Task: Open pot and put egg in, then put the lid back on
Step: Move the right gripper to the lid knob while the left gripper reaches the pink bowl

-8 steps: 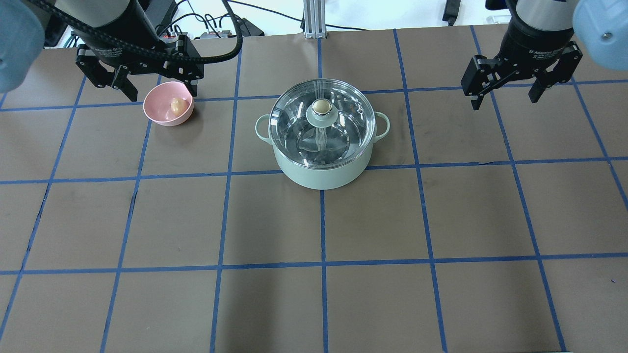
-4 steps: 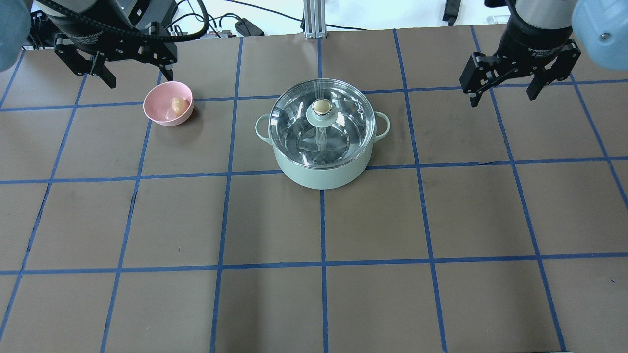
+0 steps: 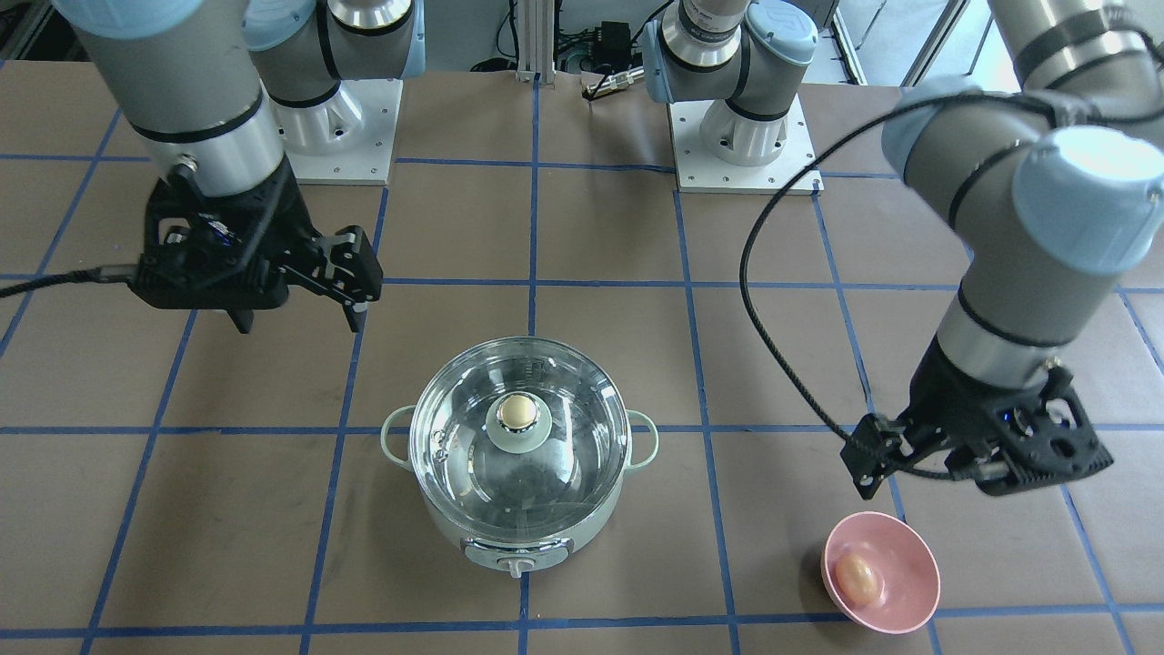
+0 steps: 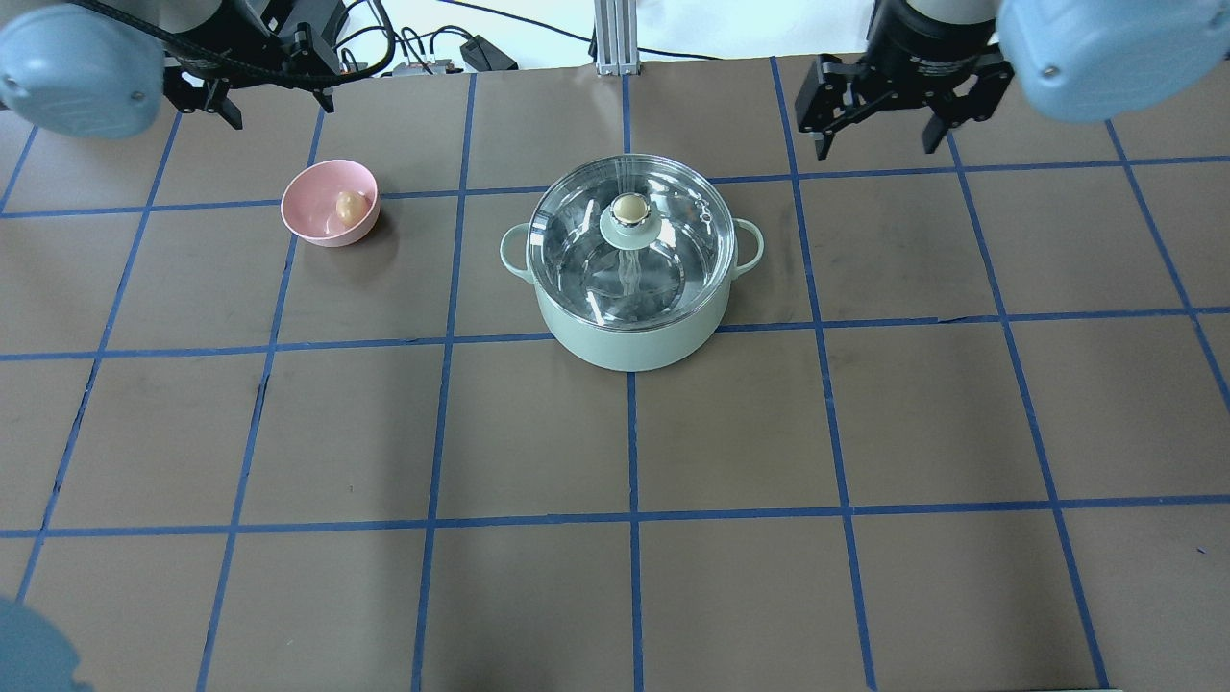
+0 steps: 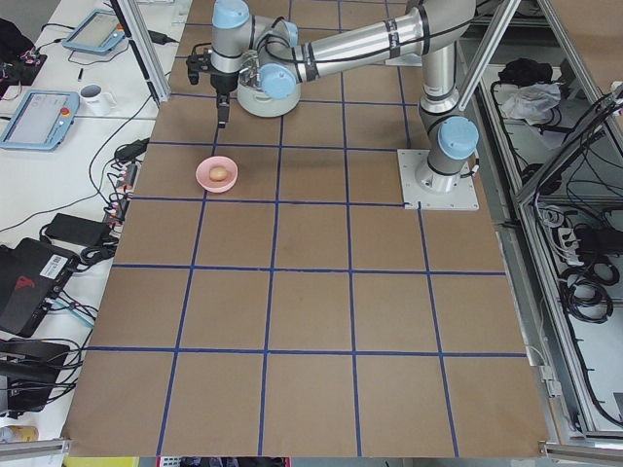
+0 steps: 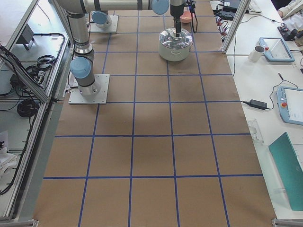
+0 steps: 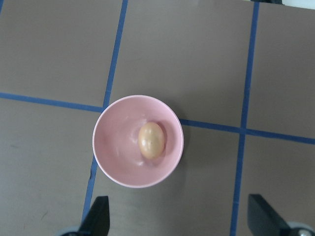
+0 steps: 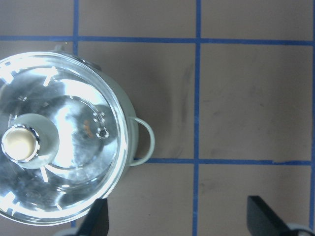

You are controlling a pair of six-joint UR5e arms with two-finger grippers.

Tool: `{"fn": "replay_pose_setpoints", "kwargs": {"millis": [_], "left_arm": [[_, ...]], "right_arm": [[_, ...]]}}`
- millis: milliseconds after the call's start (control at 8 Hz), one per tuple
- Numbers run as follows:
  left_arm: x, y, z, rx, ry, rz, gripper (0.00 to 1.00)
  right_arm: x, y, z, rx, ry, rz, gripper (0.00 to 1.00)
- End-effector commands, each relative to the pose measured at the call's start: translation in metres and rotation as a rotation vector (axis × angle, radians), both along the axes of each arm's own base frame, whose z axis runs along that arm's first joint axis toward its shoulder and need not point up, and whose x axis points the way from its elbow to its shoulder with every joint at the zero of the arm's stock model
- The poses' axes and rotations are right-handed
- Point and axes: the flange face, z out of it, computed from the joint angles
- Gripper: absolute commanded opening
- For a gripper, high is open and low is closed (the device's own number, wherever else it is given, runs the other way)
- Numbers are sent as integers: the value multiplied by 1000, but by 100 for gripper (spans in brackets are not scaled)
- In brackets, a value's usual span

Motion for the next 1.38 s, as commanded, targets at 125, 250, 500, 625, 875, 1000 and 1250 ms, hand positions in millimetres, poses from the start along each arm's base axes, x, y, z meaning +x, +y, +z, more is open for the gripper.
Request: {"fn": "replay_pose_setpoints", "kwargs": {"millis": [125,250,500,625,875,1000,1250], "left_arm": [[51,-37,-78,-10,-19,-7,100],[58,-46,-89,-48,-29,-3,100],[60,-60,-109,-89,-15,-11,100],[53,-63,-121,-100,48,-36,100],[52,-63,-158,-34,37,-148,100],[54,-63,-161,-22,17,-164,100],[57,-63,-164,-8,-9,-162,100]], "right_arm": [[101,-30,-50,-7,-50,-18,100],[119,-35,-64,3,-105,-52,100],[138,-42,-92,15,-117,-56,100],[140,-47,-107,36,-112,-70,100],[145,-49,-124,62,-108,-78,100],[155,-44,-129,74,-105,-78,100],[161,-38,-131,85,-102,-76,100]]}}
